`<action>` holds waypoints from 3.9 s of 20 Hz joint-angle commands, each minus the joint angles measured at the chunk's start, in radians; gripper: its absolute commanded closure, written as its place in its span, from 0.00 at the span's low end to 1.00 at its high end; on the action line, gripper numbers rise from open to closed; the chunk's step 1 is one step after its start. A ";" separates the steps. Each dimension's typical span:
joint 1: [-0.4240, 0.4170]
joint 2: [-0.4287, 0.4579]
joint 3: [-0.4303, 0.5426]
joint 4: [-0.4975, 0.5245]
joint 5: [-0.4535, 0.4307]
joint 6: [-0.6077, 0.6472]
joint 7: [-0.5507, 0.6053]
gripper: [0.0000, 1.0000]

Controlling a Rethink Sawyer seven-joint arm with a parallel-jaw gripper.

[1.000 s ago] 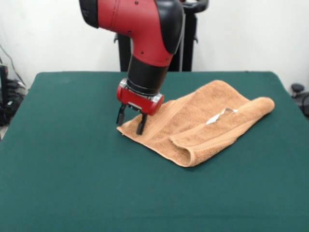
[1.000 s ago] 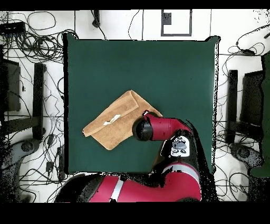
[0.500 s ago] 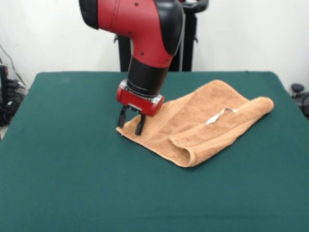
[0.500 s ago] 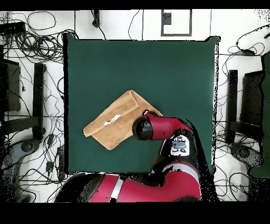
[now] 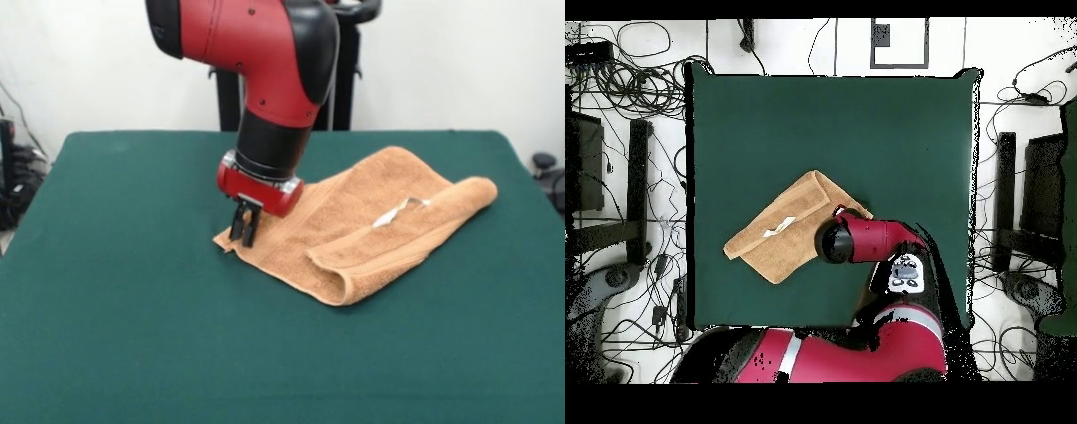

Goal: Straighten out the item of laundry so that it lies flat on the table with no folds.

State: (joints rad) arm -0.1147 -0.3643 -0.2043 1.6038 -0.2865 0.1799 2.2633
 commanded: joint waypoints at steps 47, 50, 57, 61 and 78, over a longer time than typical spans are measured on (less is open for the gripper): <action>-0.052 -0.598 0.108 0.274 -0.016 0.547 0.053 1.00; -0.042 -0.587 0.096 0.274 -0.036 0.506 0.070 1.00; -0.025 -0.537 0.076 0.269 -0.043 0.420 0.091 1.00; -0.014 -0.501 0.062 0.264 -0.050 0.358 0.110 1.00; -0.006 -0.368 0.027 0.274 -0.025 0.059 0.163 0.00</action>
State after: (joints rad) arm -0.1623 -0.8071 -0.1860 1.7850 -0.2952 0.3824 2.2633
